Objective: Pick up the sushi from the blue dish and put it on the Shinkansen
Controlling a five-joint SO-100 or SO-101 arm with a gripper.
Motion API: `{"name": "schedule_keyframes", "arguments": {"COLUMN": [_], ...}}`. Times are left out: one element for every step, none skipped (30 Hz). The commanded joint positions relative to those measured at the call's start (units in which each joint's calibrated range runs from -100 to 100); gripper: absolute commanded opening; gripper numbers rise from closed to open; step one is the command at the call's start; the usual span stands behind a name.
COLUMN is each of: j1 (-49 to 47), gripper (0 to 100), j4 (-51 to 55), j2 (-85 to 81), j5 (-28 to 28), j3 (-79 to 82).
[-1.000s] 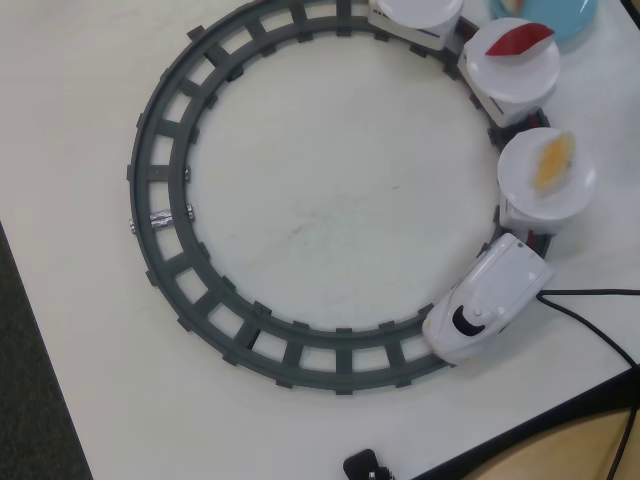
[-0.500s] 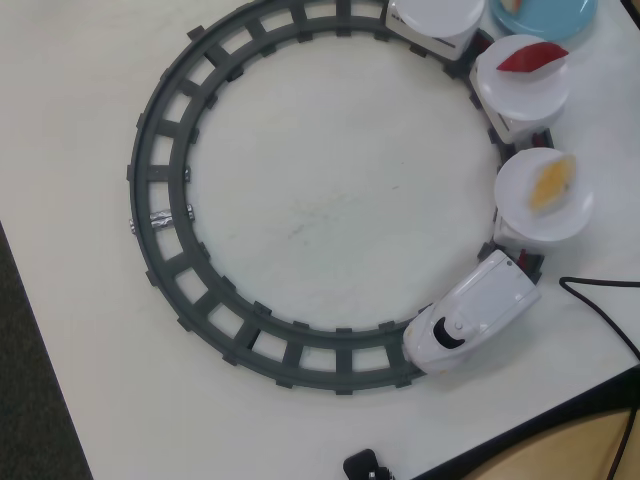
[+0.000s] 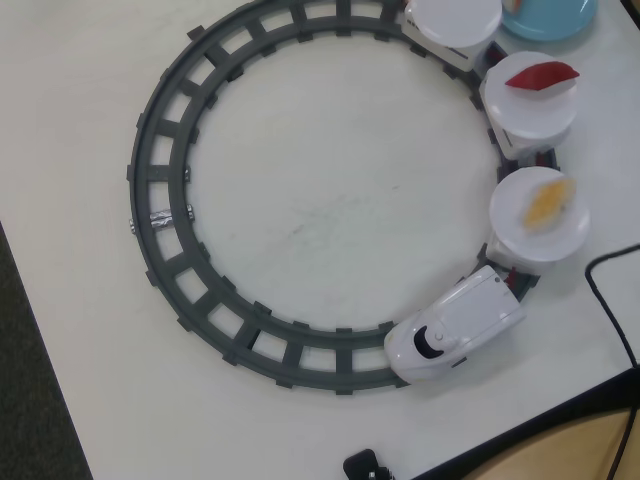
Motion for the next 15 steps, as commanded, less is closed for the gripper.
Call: {"name": "schedule_keyframes", "arguments": {"j1": [-2.1,-2.5,-2.6,-2.6,-2.6,-2.6,-2.6,-2.5,-2.4,-2.2,-2.0,-1.6,-1.0,-0.5,-0.4], "gripper": [18,21,22,24,26,27,28,28,29,30,31,32,32,33,33], "j4": [0.2,0.2,0.2,0.0,0.0,-0.3,-0.5,-0.5,-0.6,-0.6,-0.6,-1.1,-1.6,-2.0,-2.5], "j2": [12.5,15.2,17.9,20.5,23.1,25.6,28.1,30.6,33.0,35.6,38.2,40.7,43.1,45.6,48.1], "j5": [3.3,4.6,5.8,6.8,7.8,8.6,9.5,10.3,10.8,11.3,11.7,12.2,12.5,12.8,13.4], "j3": [-11.2,-12.7,-14.1,-15.3,-16.6,-17.5,-18.4,-19.6,-21.0,-22.6,-24.1,-25.6,-27.5,-29.2,-30.8]}}
